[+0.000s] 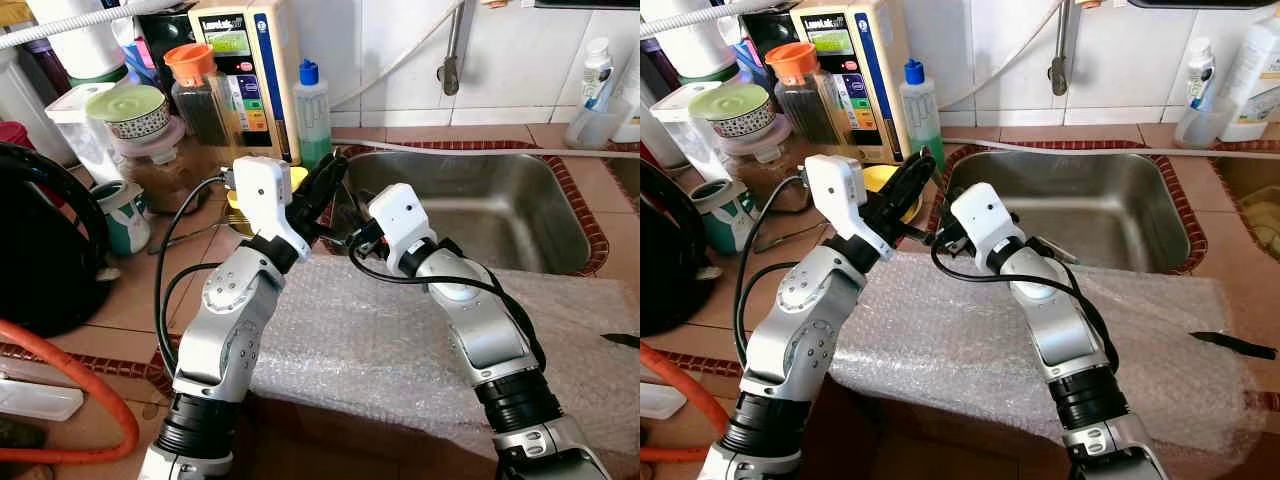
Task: Kitchen organization
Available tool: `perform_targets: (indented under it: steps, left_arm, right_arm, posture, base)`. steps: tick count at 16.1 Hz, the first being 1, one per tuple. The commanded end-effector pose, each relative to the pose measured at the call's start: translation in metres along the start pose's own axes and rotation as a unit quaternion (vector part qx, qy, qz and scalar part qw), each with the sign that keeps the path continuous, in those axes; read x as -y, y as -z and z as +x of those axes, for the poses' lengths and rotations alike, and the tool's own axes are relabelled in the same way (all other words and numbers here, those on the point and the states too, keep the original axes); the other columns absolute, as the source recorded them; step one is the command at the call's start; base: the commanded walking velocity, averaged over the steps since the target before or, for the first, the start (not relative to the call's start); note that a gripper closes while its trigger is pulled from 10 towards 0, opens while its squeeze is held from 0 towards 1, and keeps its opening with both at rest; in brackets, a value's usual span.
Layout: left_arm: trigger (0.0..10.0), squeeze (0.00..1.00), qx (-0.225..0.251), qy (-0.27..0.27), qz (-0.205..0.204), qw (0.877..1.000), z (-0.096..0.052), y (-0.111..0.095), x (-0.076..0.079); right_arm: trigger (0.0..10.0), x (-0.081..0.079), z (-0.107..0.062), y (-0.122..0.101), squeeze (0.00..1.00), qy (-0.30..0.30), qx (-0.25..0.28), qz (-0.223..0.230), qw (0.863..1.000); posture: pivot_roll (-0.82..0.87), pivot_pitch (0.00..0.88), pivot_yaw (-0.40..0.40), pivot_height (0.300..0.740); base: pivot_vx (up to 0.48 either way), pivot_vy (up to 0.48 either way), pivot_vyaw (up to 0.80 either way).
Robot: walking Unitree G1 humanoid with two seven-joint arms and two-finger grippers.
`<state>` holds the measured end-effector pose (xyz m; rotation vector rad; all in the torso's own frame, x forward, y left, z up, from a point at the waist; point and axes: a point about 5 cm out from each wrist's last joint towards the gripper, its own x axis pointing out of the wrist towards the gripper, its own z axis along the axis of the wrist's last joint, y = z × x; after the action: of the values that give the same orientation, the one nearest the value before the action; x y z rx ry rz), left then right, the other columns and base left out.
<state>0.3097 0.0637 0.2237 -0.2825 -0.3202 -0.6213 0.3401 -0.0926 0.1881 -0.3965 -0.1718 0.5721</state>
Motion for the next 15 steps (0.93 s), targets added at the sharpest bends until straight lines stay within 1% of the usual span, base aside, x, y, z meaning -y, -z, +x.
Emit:
perform_targets:
  steps: [1,3,5,6,7,9,10,11,12,14,15]
  left_arm:
    - [4.7,0.00,0.002,-0.005,0.010,1.000,-0.001,-0.001,-0.002]
    - [5.3,0.00,0.001,-0.006,0.011,1.000,-0.001,-0.001,-0.003]
    - [6.0,0.00,0.000,-0.006,0.013,1.000,-0.001,0.000,-0.003]
    - [7.6,0.00,0.000,-0.006,0.014,1.000,-0.001,0.000,-0.003]
    - [9.8,0.00,0.000,-0.003,0.015,1.000,-0.001,0.000,-0.003]
    - [10.0,0.00,0.000,0.007,0.009,1.000,-0.001,0.001,-0.001]
    - [10.0,0.56,-0.001,0.007,0.009,1.000,-0.001,0.001,-0.001]
    - [10.0,1.00,-0.008,0.012,-0.001,1.000,-0.002,0.004,0.001]
    - [10.0,1.00,-0.012,0.016,-0.004,1.000,-0.002,0.005,0.002]
    - [10.0,1.00,-0.032,0.045,-0.013,0.998,-0.006,0.012,0.009]
    - [10.0,1.00,-0.035,0.052,-0.014,0.998,-0.007,0.013,0.010]
  right_arm:
    - [0.0,-0.001,0.002,0.000,0.00,0.000,0.000,0.007,1.000]
    - [0.0,0.000,0.002,-0.001,0.00,0.004,0.001,0.010,1.000]
    - [0.0,0.002,0.003,-0.002,0.00,0.007,0.002,0.011,1.000]
    - [0.0,0.002,0.003,-0.002,0.00,0.008,0.002,0.011,1.000]
    - [0.0,0.003,0.004,-0.002,0.00,0.009,0.002,0.011,1.000]
    - [0.0,0.005,0.004,-0.001,0.00,0.011,0.001,0.011,1.000]
    - [0.0,0.005,0.004,-0.001,0.00,0.013,-0.001,0.010,1.000]
    - [0.0,0.008,0.003,0.000,0.00,0.017,-0.004,0.007,1.000]
    - [0.0,0.010,0.003,0.001,0.00,0.021,-0.006,0.005,1.000]
    - [0.0,0.023,-0.002,0.008,0.00,0.047,-0.024,-0.008,0.999]
    - [0.0,0.027,-0.004,0.010,0.00,0.052,-0.029,-0.014,0.998]
  posture:
    - [-0.27,0.072,0.165,0.740]
    - [-0.27,0.071,0.166,0.740]
    - [-0.27,0.068,0.167,0.740]
    - [-0.27,0.066,0.167,0.740]
    - [-0.27,0.064,0.167,0.740]
    - [-0.28,0.061,0.165,0.740]
    - [-0.28,0.061,0.165,0.740]
    - [-0.28,0.059,0.163,0.740]
    - [-0.28,0.058,0.163,0.740]
    - [-0.28,0.056,0.164,0.740]
    - [-0.28,0.056,0.164,0.740]
  base:
    - [0.000,0.000,0.00]
    - [0.000,0.000,0.00]
    - [0.000,0.000,0.00]
    - [0.000,0.000,0.00]
    - [0.000,0.000,0.00]
    - [0.000,0.000,0.00]
    - [0.000,0.000,0.00]
    - [0.000,0.000,0.00]
    - [0.000,0.000,0.00]
    - [0.000,0.000,0.00]
    - [0.000,0.000,0.00]
